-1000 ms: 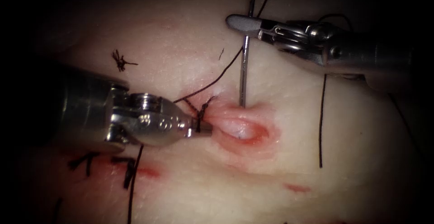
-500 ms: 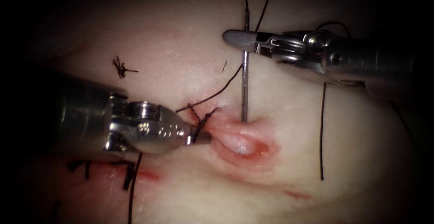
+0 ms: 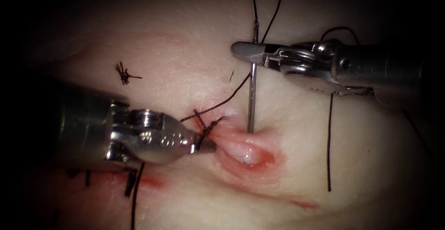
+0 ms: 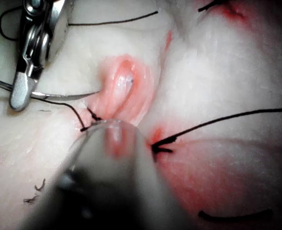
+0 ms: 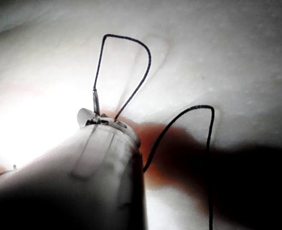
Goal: Wound Closure
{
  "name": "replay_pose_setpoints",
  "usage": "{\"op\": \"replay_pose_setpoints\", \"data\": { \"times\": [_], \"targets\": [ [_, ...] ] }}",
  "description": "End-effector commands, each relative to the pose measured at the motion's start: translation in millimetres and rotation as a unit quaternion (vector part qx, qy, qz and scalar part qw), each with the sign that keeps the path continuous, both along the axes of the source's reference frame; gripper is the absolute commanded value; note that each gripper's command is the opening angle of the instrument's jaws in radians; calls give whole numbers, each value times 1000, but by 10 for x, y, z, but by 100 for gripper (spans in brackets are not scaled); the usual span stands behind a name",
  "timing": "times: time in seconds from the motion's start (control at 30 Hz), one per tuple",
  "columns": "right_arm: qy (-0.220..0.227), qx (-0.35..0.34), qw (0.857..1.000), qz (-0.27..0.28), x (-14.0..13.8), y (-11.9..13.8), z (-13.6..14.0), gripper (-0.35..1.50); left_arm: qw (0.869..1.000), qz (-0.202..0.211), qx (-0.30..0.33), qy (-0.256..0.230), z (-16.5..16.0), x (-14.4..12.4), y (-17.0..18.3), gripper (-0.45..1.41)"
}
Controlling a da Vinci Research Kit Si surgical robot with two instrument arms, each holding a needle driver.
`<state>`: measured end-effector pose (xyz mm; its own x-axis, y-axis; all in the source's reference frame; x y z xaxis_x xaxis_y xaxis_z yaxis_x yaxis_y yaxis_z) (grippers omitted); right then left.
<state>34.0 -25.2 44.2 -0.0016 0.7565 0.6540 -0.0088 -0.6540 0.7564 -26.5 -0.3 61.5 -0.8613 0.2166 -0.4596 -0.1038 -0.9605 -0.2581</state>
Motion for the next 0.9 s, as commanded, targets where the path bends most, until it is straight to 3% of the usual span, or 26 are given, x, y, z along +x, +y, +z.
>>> {"op": "replay_pose_setpoints", "data": {
  "times": [0.03,0.5,0.9],
  "targets": [
    [9,7,1000,2,10,-3,-6,-35,1000,0,0,0,5,-5,0,-45],
    [63,84,994,22,21,-20,-44,-35,1000,0,0,-1,5,-5,0,-45],
    [97,152,982,50,26,-23,-48,-35,1000,1,0,-1,5,-4,-1,-45]
  ]
}}
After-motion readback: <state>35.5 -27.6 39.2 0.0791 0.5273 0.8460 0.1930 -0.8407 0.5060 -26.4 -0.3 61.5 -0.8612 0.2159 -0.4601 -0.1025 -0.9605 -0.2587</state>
